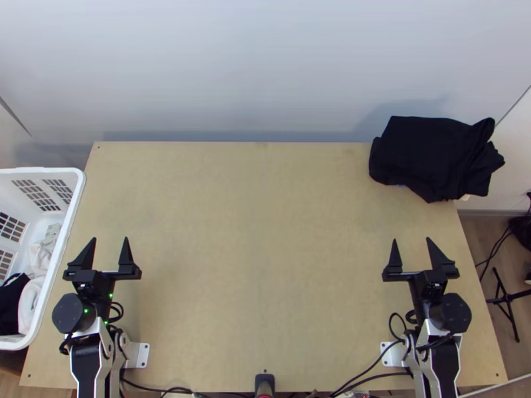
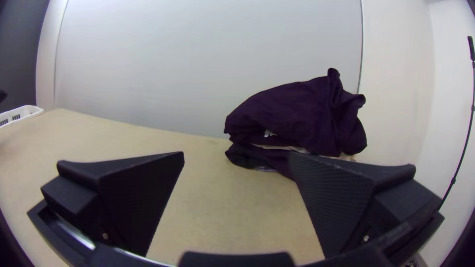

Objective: Fold the t-shirt

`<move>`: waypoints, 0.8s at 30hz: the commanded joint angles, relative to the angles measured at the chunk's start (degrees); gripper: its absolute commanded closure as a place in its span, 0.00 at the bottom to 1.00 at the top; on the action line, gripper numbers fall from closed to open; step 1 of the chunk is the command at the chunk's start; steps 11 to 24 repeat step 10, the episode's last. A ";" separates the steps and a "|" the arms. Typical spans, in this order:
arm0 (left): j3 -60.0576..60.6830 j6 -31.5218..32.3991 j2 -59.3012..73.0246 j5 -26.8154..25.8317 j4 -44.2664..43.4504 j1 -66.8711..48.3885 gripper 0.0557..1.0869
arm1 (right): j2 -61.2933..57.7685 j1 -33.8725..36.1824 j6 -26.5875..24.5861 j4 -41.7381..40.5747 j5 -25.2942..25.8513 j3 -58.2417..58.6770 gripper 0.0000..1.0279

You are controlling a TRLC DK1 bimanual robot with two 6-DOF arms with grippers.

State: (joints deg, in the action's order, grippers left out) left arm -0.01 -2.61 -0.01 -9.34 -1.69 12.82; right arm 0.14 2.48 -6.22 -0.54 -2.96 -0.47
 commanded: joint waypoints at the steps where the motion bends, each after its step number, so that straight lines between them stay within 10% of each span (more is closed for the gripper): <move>1: 0.01 -0.02 0.01 -0.06 0.11 0.01 0.05 | 0.03 -0.02 0.07 0.18 0.24 0.03 0.04; 24: 0.01 0.06 0.01 -0.06 0.11 0.10 0.05 | -0.05 -0.02 0.07 0.18 0.24 0.03 0.04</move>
